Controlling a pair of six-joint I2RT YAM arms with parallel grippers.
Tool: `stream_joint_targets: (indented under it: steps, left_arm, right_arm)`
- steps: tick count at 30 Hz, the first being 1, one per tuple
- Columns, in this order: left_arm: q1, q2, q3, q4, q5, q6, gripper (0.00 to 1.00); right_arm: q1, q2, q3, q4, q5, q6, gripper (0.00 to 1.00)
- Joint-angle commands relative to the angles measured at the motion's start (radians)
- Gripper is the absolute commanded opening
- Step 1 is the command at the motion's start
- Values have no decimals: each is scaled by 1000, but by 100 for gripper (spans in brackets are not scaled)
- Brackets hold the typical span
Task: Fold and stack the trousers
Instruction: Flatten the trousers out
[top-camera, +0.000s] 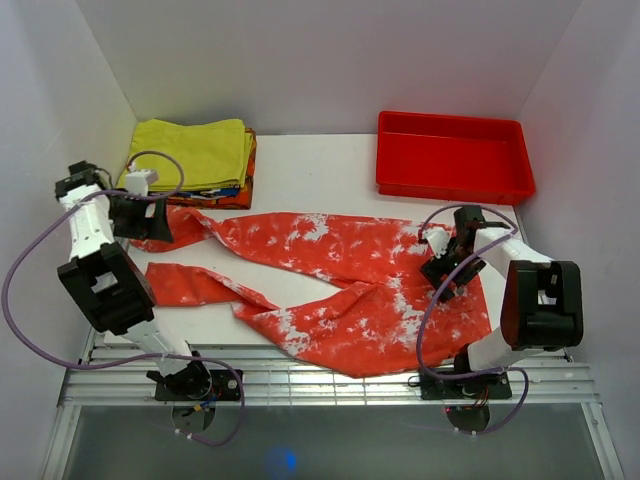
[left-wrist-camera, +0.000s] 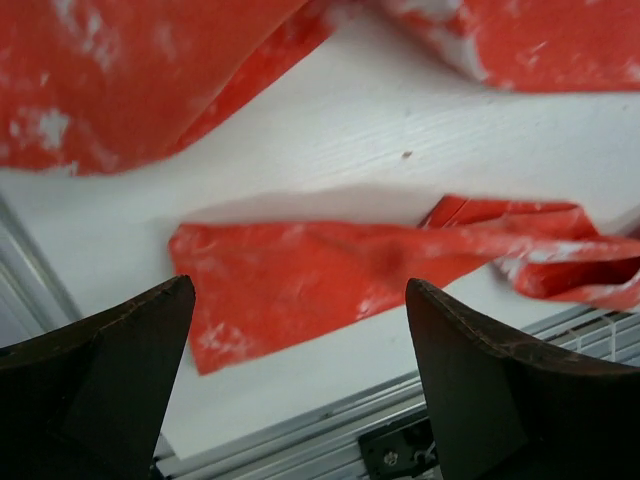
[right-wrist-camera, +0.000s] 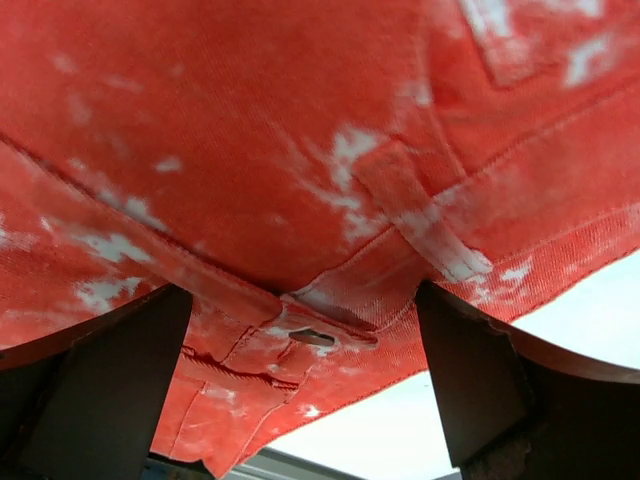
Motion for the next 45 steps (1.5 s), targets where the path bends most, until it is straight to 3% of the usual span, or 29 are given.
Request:
stream_joint_targets:
  steps: [1, 3, 8, 12, 16, 19, 25, 29, 32, 35, 36, 39, 40, 42, 45]
  left_arm:
    - [155, -10, 33, -185, 92, 241, 97]
    - [225, -15, 3, -193, 94, 346, 96]
    - [282, -111, -179, -191, 76, 576, 91]
    - [291, -277, -357, -161, 117, 787, 92]
    - [293, -418, -535, -150, 151, 1150, 95]
    - [290, -476, -640, -98, 158, 1298, 97]
    - [241, -394, -720, 5, 91, 1270, 96]
    - [198, -348, -793, 150, 88, 1212, 96]
    - [101, -320, -841, 299, 36, 1142, 91]
    - [35, -271, -832, 365, 23, 1067, 70]
    - [26, -257, -788, 359, 25, 1044, 53]
    - [25, -201, -680, 242, 19, 974, 33]
    - [25, -181, -602, 196, 13, 943, 16]
    - [28, -176, -525, 47, 11, 923, 5]
    - [32, -197, -381, -140, 16, 860, 0]
  right_arm:
    - [-150, 95, 2, 94, 80, -104, 99]
    - [-234, 156, 46, 100, 86, -123, 99]
    - [-318, 161, 112, 47, 44, -159, 100]
    - [-316, 61, 192, -91, -143, -169, 100]
    - [-313, -9, 310, -257, -309, -175, 97]
    - [-313, -78, 408, -379, -453, -212, 95]
    - [-270, -106, 651, -531, -636, -32, 91]
    - [-232, -97, 645, -507, -642, 18, 90]
    - [-209, -98, 583, -475, -630, 31, 90]
    - [-188, -102, 507, -444, -592, 20, 90]
    - [-181, -111, 481, -429, -552, 17, 90]
    - [-171, -126, 361, -348, -463, -4, 90]
    - [-171, -126, 334, -323, -443, -8, 90]
    - [-171, -117, 266, -277, -380, -24, 90]
    - [-171, -89, 215, -200, -311, -34, 91]
